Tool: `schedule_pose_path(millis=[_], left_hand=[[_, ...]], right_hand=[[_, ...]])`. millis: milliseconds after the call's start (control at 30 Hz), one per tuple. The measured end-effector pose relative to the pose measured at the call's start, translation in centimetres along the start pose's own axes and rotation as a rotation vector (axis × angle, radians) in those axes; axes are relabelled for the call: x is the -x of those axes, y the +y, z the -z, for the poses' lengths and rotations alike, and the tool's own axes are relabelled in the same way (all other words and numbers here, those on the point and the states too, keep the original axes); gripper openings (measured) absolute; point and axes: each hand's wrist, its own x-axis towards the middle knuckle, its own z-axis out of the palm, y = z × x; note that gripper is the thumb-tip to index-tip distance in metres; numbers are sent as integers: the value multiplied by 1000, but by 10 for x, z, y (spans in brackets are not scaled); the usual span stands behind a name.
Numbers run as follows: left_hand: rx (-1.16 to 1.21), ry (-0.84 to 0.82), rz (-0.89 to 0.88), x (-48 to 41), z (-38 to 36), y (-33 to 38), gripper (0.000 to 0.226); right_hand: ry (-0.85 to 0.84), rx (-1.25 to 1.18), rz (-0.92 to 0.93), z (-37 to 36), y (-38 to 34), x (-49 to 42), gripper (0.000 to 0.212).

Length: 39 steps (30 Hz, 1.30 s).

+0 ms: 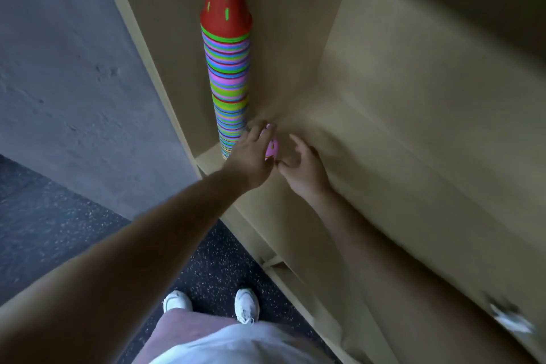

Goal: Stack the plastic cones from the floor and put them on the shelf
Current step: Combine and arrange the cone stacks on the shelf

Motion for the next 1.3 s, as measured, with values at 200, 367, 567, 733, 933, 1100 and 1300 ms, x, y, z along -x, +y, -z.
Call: schedule_pose_path(millis=[200,367,567,733,933,1100,1300], left_hand=[[-52,-93,38,-25,-26,-10,85],[18,-61,28,-31,-29,-19,69],[106,38,49,-8,-35,-30,36],[190,98,74,2,-36,-42,37],[270,133,141,-1,-36,-51,39],[337,232,85,9,-25,-45,40],[434,389,-59,37,26,-3,40]], right_hand=[[-77,51,-44,-5,25,-2,76],[-125,83,-60,-8,40,-4,78],[-219,24,-191,-36,64,-30,91],[-354,-165,-356,-74,67,-52,103],[-316,-526,-441,-95,68,-61,98],[-223,-606,-358,-68,51,-47,96],[-159,-596,-104,-2,2,-5,87]])
